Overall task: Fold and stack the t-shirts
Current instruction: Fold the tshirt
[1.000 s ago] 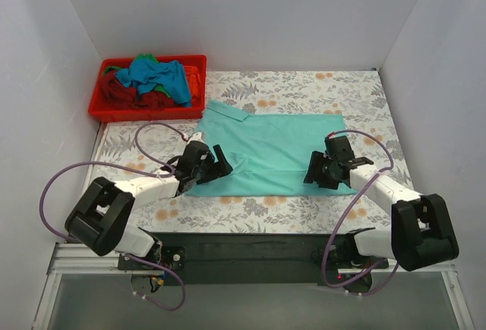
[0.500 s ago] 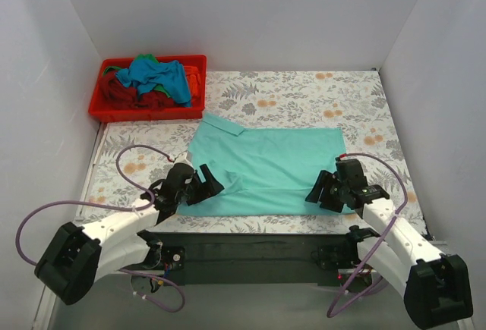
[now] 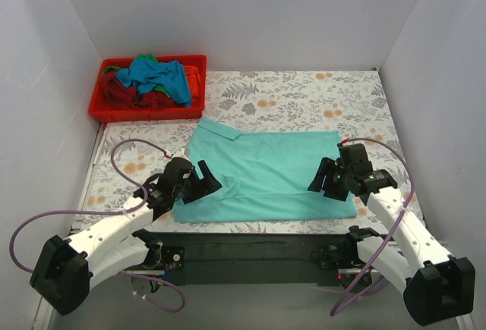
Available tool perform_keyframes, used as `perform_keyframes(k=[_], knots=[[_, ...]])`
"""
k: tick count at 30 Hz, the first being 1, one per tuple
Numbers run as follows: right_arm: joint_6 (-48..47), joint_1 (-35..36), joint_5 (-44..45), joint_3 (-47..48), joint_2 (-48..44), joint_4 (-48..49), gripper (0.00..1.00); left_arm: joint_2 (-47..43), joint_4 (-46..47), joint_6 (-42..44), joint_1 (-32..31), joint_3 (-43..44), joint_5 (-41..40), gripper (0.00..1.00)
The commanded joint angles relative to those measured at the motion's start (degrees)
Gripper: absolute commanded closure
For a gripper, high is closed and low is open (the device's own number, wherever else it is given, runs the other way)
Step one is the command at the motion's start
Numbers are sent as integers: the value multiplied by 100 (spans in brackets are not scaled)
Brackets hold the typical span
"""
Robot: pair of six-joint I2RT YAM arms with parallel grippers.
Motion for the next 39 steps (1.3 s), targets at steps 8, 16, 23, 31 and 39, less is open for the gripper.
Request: perform_keyframes(k=[8, 16, 23, 31, 39], knots=[[-666, 5, 380, 757, 1271, 551, 34, 1586, 703, 277, -17, 848, -41, 24], [-622, 5, 547, 133, 1642, 903, 35, 2089, 1125, 356, -26, 691, -6, 24], [-499, 5, 661, -289, 1493, 772, 35, 1774, 1117, 365, -26, 40, -49, 24], [-306, 14, 661, -448, 1142, 561, 35, 1185, 923, 234, -17, -487, 161, 24], [-166, 75, 600, -526, 852, 288, 35, 587, 634, 93, -44, -672, 232, 25]])
